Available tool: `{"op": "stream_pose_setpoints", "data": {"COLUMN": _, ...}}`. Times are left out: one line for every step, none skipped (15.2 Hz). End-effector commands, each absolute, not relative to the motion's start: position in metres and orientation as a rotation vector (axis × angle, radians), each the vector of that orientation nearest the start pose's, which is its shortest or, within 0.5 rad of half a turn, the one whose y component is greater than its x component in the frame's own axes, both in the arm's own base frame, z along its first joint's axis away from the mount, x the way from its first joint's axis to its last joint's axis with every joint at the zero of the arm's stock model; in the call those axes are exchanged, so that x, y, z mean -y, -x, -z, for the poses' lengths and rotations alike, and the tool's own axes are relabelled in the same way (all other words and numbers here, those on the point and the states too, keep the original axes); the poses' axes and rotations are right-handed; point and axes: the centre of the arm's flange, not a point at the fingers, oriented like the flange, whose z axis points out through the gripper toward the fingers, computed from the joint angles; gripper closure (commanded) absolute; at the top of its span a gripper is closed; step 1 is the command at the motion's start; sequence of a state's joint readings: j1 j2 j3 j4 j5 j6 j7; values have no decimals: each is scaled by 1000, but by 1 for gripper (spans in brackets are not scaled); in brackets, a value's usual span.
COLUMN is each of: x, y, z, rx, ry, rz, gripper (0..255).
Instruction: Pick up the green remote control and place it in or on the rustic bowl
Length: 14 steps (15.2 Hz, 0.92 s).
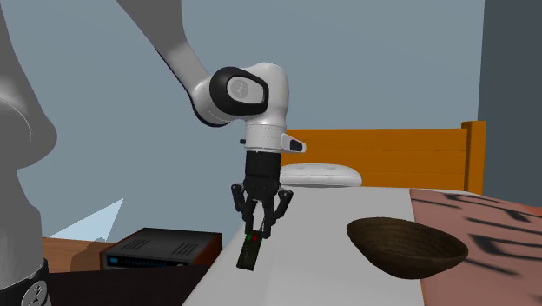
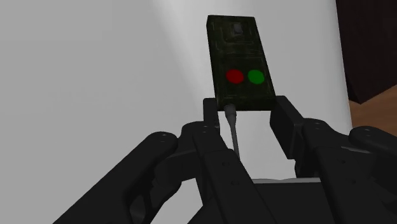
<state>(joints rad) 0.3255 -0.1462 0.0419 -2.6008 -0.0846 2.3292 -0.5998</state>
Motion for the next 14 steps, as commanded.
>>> {"op": "stream_pose_setpoints", "data": {"x": -147, "y": -391, "z": -308, "rx": 1566, "ry": 2772, "rz": -211, "gripper": 255}}
{"op": "stream_pose_setpoints", "data": {"x": -147, "y": -391, "z": -313, "rx": 1566, "ry": 2772, "rz": -211, "gripper": 255}}
{"op": "stream_pose_setpoints", "data": {"x": -147, "y": -391, "z": -319, "rx": 1566, "ry": 2772, "rz": -211, "gripper": 255}}
{"op": "stream_pose_setpoints", "data": {"x": -147, "y": -391, "z": -324, "rx": 1566, "ry": 2772, "rz": -211, "gripper": 255}}
{"op": "stream_pose_setpoints", "data": {"x": -147, "y": -391, "z": -329, "rx": 1566, "ry": 2772, "rz": -211, "gripper": 255}}
{"op": "stream_pose_setpoints", "data": {"x": -147, "y": -391, "z": -334, "rx": 1566, "ry": 2772, "rz": -211, "gripper": 255}}
{"op": "stream_pose_setpoints", "data": {"x": -147, "y": -391, "z": -340, "rx": 1566, "ry": 2772, "rz": -211, "gripper": 255}}
{"op": "stream_pose_setpoints", "data": {"x": -147, "y": -391, "z": -345, "rx": 1566, "ry": 2772, "rz": -211, "gripper": 255}}
{"op": "stream_pose_setpoints", "data": {"x": -147, "y": -391, "z": -350, "rx": 1566, "ry": 2772, "rz": -211, "gripper": 255}}
{"op": "stream_pose_setpoints", "data": {"x": -147, "y": -391, "z": -356, "rx": 1566, "ry": 2772, "rz": -211, "gripper": 255}}
{"op": "stream_pose_setpoints", "data": {"x": -147, "y": -391, "z": -361, "rx": 1566, "ry": 2772, "rz": -211, "gripper": 255}}
{"op": "stream_pose_setpoints", "data": {"x": -147, "y": -391, "z": -366, "rx": 1566, "ry": 2772, "rz": -211, "gripper": 255}}
{"op": "stream_pose_setpoints", "data": {"x": -147, "y": -391, "z": -371, "rx": 1566, "ry": 2772, "rz": -211, "gripper": 255}}
{"op": "stream_pose_setpoints", "data": {"x": -147, "y": -391, "z": -377, "rx": 1566, "ry": 2772, "rz": -211, "gripper": 255}}
